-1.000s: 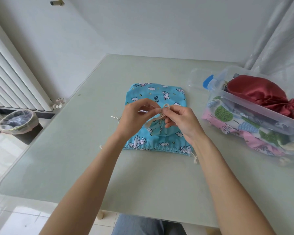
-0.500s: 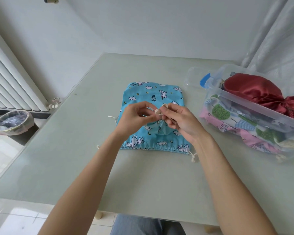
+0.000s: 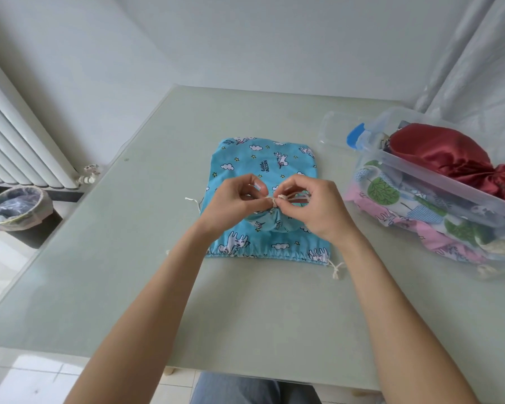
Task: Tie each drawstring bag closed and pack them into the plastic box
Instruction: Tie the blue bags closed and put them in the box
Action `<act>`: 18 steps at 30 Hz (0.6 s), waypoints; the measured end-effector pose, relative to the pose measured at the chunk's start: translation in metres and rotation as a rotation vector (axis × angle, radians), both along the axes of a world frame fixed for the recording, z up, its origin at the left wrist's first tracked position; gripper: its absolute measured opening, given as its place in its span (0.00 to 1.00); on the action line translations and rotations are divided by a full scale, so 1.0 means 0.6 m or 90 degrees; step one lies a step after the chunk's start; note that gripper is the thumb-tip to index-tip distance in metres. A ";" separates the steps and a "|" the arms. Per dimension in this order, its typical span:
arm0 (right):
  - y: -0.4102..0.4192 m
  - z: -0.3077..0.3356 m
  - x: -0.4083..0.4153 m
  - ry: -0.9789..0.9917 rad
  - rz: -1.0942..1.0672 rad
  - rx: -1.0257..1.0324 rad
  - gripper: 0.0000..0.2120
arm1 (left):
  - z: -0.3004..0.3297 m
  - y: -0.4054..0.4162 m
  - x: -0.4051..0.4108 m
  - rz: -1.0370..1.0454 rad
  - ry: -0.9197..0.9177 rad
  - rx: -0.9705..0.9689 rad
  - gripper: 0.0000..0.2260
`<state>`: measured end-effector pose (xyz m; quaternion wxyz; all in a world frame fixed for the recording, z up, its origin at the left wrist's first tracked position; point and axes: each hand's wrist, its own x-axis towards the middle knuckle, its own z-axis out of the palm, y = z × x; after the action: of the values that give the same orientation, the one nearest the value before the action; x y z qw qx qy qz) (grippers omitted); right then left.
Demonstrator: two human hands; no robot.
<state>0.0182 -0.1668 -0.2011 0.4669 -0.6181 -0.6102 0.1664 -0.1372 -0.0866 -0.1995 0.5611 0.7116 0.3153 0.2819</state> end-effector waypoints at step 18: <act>0.016 -0.017 -0.023 -0.303 -0.084 0.171 0.09 | -0.005 0.007 -0.004 0.087 -0.037 0.104 0.10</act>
<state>0.0043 -0.1572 -0.2114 0.3977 -0.6109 -0.6777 -0.0968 -0.1396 -0.0825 -0.2023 0.4893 0.7234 0.3226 0.3650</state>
